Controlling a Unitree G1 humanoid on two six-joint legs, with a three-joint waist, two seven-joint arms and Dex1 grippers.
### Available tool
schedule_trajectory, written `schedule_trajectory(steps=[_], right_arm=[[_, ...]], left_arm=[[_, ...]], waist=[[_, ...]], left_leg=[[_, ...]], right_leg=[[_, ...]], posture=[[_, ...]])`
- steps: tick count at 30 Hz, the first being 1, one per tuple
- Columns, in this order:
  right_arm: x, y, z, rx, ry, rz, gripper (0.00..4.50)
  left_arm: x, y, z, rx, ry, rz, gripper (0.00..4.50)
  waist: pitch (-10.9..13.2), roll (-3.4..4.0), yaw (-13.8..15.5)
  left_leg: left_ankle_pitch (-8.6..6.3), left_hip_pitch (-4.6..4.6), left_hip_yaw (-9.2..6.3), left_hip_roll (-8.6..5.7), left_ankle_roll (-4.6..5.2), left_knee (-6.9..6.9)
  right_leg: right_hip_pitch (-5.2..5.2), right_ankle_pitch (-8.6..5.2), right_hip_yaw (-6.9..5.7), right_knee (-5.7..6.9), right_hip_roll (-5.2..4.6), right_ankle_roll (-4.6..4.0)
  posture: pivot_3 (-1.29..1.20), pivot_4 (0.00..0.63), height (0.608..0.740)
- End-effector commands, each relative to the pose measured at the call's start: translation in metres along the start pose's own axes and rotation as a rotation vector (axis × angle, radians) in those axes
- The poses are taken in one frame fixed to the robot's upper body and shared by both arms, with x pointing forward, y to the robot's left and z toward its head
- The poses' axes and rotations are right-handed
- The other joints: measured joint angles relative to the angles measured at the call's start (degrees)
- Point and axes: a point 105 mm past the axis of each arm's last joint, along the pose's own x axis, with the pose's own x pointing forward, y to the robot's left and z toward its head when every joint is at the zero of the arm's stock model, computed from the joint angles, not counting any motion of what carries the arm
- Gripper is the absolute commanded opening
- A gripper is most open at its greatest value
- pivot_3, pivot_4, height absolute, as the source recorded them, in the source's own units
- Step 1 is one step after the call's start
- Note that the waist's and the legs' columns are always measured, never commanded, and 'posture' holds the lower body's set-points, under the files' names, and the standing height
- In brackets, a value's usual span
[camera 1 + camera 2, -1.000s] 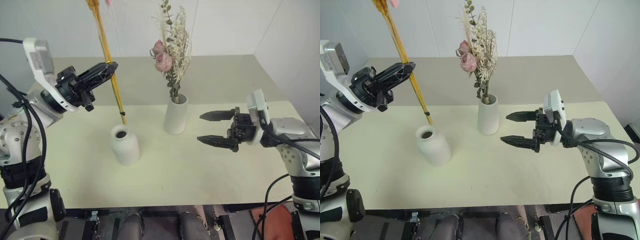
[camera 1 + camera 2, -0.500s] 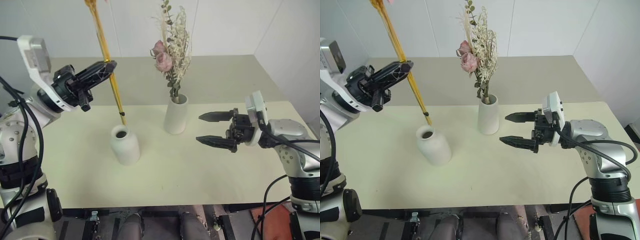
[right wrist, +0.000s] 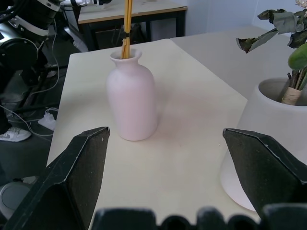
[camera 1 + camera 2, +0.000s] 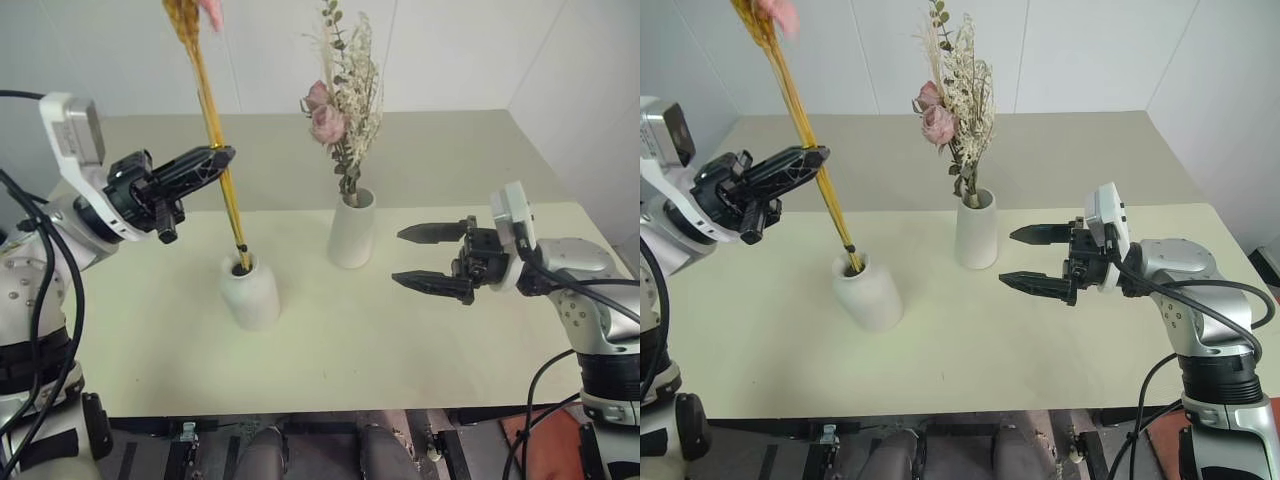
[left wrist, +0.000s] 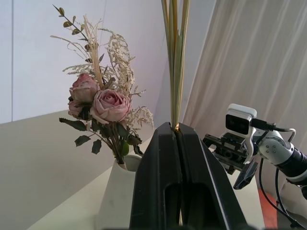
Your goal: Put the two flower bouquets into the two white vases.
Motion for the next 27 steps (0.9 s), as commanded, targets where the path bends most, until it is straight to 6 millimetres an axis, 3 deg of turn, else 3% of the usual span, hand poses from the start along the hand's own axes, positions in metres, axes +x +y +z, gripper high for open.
schedule_trajectory(steps=[1, 14, 17, 21, 27], right_arm=[[0.000, 0.001, 0.010, -0.026, -0.027, 0.009, 4.50], [-0.001, 0.001, 0.009, -0.023, -0.022, 0.006, 4.50], [-0.001, 0.002, 0.008, -0.021, -0.019, 0.006, 4.50], [-0.002, 0.002, 0.007, -0.019, -0.014, 0.006, 4.50], [-0.004, -0.002, 0.004, -0.009, -0.009, -0.009, 4.50]], left_arm=[[-0.001, -0.005, 0.010, 0.058, -0.016, 0.000, 0.02], [-0.003, -0.001, -0.026, 0.036, 0.058, 0.021, 0.02], [-0.006, -0.003, -0.030, 0.033, 0.083, 0.020, 0.69], [-0.018, -0.004, -0.028, 0.030, 0.097, 0.048, 1.94], [-0.052, -0.009, -0.031, 0.059, 0.183, 0.148, 3.68]], waist=[[0.0, 0.00, 0.0], [0.0, 0.00, 0.0], [0.0, 0.00, 0.0], [0.0, 0.00, -0.1], [0.0, 0.01, -0.2]], left_leg=[[0.00, 0.00, 0.00, 0.00, 0.00, 0.00], [0.00, 0.00, 0.00, 0.00, 0.00, -0.01], [0.00, -0.01, 0.00, 0.00, 0.00, -0.01], [0.00, 0.00, 0.01, 0.02, 0.00, -0.03], [-0.01, 0.02, 0.01, 0.04, 0.01, -0.06]], right_leg=[[0.00, 0.00, 0.00, 0.00, 0.00, 0.00], [0.00, 0.00, 0.00, -0.01, 0.00, 0.00], [-0.01, 0.00, 0.00, -0.01, 0.00, 0.00], [-0.02, 0.00, 0.01, 0.00, 0.02, 0.00], [-0.03, 0.00, 0.02, -0.01, 0.02, -0.01]], posture=[[0.00, 0.150, 0.740], [0.00, 0.150, 0.740], [0.00, 0.150, 0.740], [0.00, 0.150, 0.740], [0.00, 0.150, 0.740]])
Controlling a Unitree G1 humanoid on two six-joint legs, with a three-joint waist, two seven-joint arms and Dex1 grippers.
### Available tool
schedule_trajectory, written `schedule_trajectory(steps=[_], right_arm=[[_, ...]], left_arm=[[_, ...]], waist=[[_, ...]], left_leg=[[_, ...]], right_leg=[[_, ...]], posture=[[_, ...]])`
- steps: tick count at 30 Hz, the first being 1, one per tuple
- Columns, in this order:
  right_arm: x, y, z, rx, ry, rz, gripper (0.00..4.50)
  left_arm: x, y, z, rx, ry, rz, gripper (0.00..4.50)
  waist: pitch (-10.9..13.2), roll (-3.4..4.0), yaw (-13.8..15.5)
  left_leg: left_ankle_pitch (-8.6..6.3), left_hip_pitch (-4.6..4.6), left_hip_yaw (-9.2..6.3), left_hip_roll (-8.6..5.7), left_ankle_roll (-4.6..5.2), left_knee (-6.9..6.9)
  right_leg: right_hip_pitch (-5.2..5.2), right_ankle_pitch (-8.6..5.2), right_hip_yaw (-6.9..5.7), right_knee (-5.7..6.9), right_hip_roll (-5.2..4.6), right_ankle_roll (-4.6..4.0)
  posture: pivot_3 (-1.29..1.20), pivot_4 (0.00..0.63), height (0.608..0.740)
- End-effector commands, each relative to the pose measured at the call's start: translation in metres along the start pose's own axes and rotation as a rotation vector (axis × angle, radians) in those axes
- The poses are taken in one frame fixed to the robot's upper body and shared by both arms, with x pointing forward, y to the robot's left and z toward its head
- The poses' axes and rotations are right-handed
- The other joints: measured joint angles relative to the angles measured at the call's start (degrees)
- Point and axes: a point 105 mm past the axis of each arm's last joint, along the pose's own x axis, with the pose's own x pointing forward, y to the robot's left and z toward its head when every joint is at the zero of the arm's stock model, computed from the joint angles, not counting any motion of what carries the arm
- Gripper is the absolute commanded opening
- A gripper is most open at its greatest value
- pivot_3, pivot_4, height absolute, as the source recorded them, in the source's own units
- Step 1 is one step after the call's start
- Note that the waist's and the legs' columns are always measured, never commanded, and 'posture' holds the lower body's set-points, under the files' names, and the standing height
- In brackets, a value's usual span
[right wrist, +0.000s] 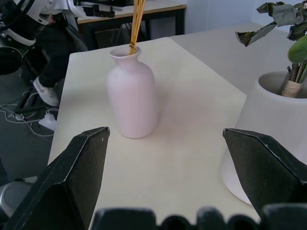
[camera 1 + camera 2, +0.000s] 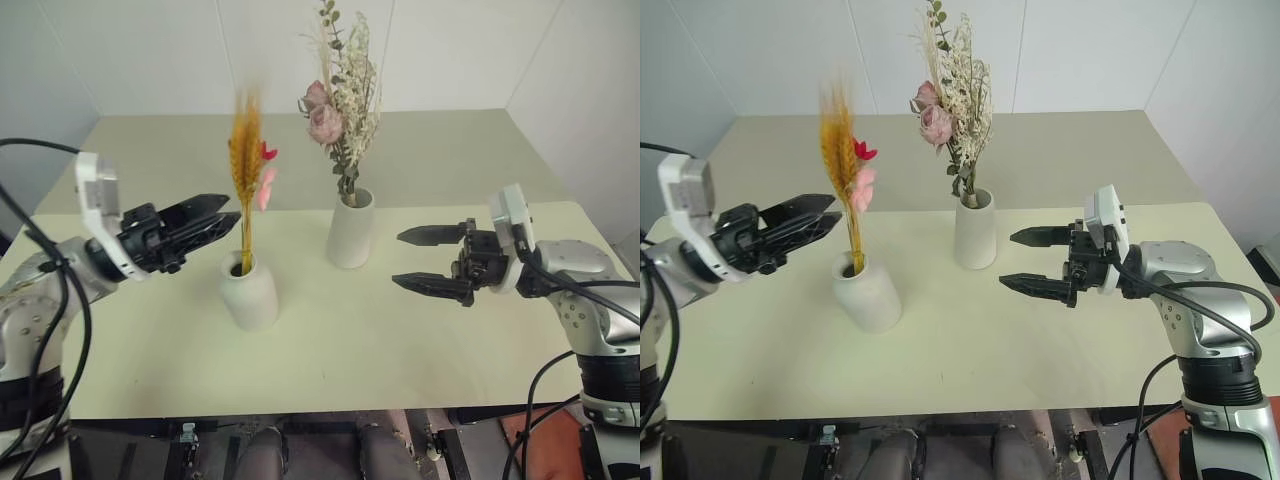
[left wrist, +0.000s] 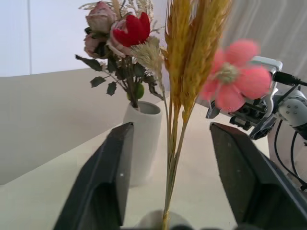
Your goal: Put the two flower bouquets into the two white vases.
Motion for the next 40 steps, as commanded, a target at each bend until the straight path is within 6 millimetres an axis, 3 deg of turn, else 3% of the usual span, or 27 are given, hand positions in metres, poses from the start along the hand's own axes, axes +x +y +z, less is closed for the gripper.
schedule_trajectory(steps=[1, 3, 6, 17, 40], right_arm=[[-0.004, -0.001, 0.007, -0.022, -0.012, -0.007, 4.50], [-0.006, -0.002, 0.005, -0.013, -0.005, -0.013, 4.50], [-0.010, -0.005, 0.002, -0.010, 0.013, -0.029, 4.50], [-0.034, -0.012, -0.002, -0.014, 0.071, -0.140, 4.50], [-0.039, -0.011, 0.000, -0.049, 0.070, -0.233, 4.50]], left_arm=[[-0.017, -0.008, 0.006, 0.081, 0.035, 0.031, 4.01], [-0.027, -0.008, -0.002, 0.120, 0.107, 0.062, 4.46], [-0.038, -0.010, -0.008, 0.170, 0.180, 0.059, 4.46], [-0.053, -0.014, -0.004, 0.202, 0.207, 0.028, 4.46], [-0.046, -0.019, -0.003, 0.168, 0.211, -0.010, 4.46]], waist=[[0.0, 0.01, 0.1], [0.0, 0.01, 0.1], [0.0, 0.02, 0.3], [0.0, 0.04, 0.3], [0.0, 0.04, 0.2]], left_leg=[[0.00, 0.00, 0.00, 0.00, 0.00, 0.00], [0.00, 0.02, 0.01, 0.00, 0.00, 0.00], [0.00, 0.08, 0.01, 0.00, 0.00, -0.01], [-0.02, 0.11, 0.02, 0.02, 0.02, -0.05], [-0.02, 0.20, 0.02, 0.06, 0.03, -0.05]], right_leg=[[0.00, 0.00, 0.00, -0.01, 0.00, 0.00], [0.02, 0.00, 0.00, -0.01, -0.01, 0.00], [0.09, 0.00, -0.01, -0.03, -0.01, -0.01], [0.21, 0.00, -0.05, -0.17, -0.02, -0.01], [0.32, 0.00, -0.06, -0.19, 0.01, -0.01]], posture=[[0.00, 0.150, 0.740], [0.00, 0.150, 0.740], [0.00, 0.150, 0.740], [0.00, 0.150, 0.740], [0.00, 0.150, 0.740]])
